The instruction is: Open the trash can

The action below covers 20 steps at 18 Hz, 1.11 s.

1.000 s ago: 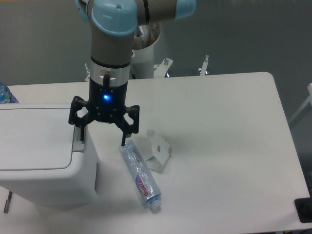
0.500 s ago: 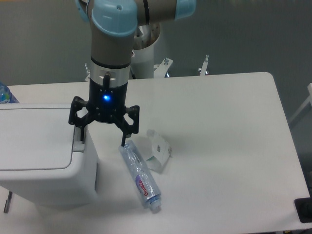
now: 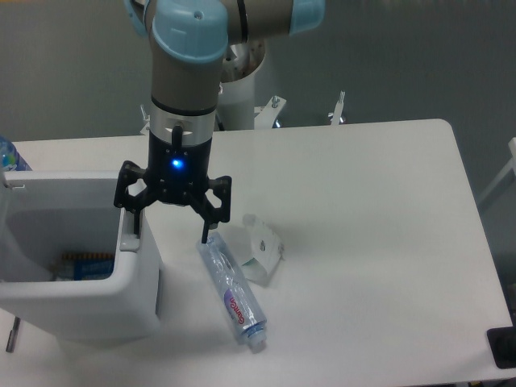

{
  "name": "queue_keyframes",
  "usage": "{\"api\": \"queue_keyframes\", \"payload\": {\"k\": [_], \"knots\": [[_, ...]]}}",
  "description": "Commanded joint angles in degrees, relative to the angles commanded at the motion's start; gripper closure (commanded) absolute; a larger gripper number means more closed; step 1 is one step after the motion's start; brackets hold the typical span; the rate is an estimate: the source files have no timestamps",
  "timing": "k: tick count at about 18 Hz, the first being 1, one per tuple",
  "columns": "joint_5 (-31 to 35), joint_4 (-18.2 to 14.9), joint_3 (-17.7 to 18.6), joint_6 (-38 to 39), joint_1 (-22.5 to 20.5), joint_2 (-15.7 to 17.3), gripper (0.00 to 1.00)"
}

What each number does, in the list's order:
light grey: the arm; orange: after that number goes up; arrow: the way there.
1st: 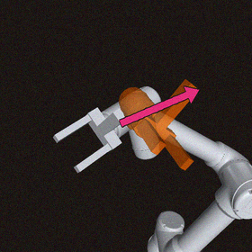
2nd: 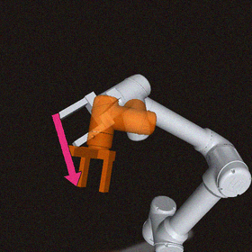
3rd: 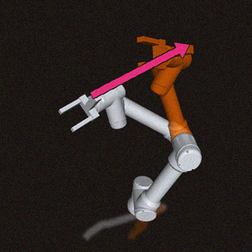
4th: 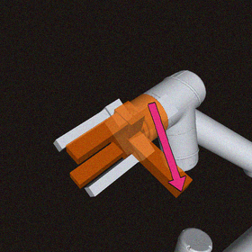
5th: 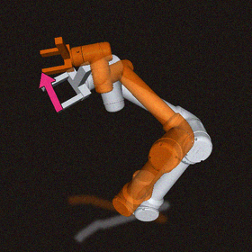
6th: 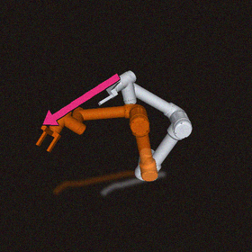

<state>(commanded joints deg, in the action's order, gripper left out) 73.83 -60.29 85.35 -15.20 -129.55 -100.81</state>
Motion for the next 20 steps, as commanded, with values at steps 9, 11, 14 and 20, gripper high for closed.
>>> {"api": "queue_keyframes", "payload": {"k": [9,11,14,20], "knots": [[13.3,2.3,-6.9,-11.2,-1.8,-0.7,0.00],[16.0,2.0,-6.7,-12.1,-2.8,-0.8,0.00],[19.4,1.3,-6.3,-13.5,-5.0,-0.8,0.00],[19.9,-2.8,-6.0,-26.2,-10.3,-0.5,0.00]]}}
